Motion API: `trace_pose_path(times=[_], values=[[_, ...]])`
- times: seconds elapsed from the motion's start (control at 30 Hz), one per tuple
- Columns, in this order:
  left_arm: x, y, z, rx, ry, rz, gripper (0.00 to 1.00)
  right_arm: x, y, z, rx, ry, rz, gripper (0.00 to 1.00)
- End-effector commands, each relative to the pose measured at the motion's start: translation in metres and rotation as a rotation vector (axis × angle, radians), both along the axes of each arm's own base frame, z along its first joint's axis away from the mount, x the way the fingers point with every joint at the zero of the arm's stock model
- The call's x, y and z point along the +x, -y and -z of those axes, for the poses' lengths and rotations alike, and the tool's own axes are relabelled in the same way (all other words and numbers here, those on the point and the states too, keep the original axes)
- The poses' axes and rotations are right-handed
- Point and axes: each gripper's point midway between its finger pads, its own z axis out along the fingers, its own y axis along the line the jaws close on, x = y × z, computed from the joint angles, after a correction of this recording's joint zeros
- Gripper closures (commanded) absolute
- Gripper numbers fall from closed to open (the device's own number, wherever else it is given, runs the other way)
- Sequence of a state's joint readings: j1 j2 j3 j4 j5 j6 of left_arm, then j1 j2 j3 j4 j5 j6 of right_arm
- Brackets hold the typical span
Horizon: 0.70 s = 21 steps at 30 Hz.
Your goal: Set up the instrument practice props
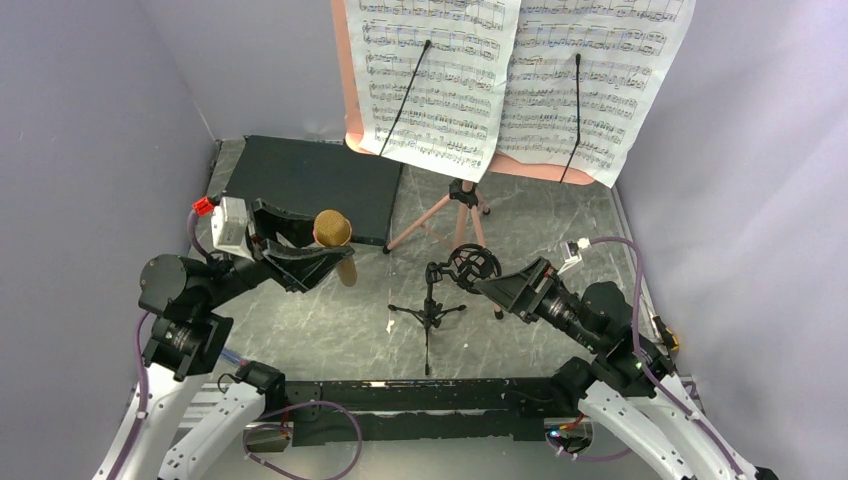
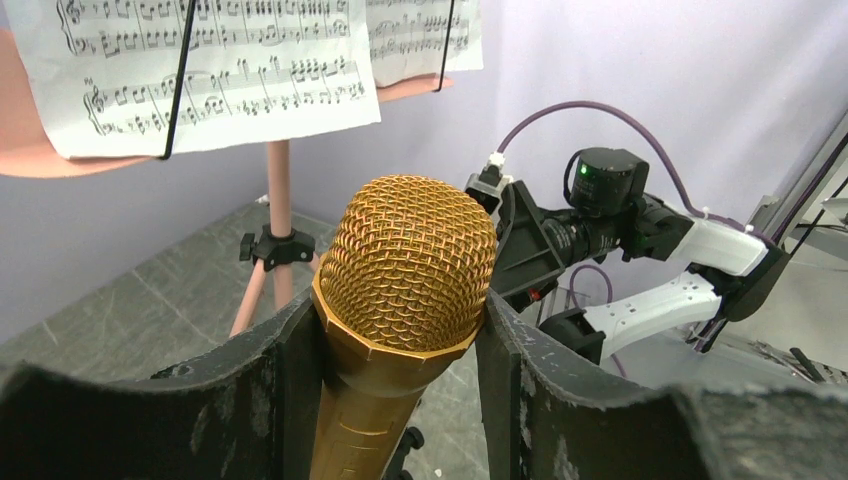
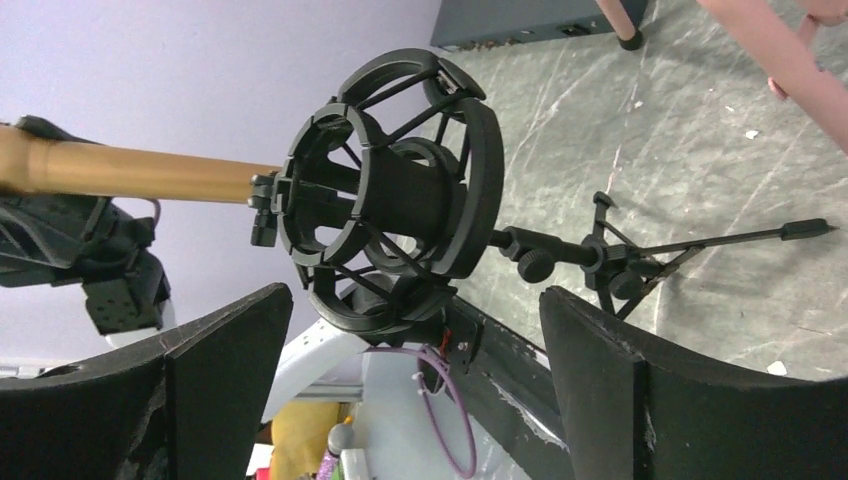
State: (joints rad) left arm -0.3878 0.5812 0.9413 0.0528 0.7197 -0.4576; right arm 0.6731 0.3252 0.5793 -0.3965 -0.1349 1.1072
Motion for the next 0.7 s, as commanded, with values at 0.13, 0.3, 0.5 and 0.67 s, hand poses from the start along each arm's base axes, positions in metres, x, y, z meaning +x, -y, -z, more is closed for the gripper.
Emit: trace_pose_path(times=[0.13, 0.3, 0.5, 0.67], values=[[-0.005, 0.008, -0.044, -0.081, 0.056, 0.083, 0.97, 0.001, 0.019, -0.029, -0.082, 0.136, 0.058, 0.00], [-0.001, 0.020, -0.066, -0.086, 0.057, 0.174, 0.97, 0.003, 0.031, -0.033, -0.178, 0.181, 0.088, 0.00], [0.014, 0.030, -0.093, -0.124, 0.037, 0.220, 0.97, 0.008, 0.051, -0.041, -0.299, 0.204, 0.157, 0.00], [0.030, 0.041, -0.110, -0.164, 0.016, 0.226, 0.97, 0.014, 0.052, -0.035, -0.355, 0.188, 0.163, 0.00]])
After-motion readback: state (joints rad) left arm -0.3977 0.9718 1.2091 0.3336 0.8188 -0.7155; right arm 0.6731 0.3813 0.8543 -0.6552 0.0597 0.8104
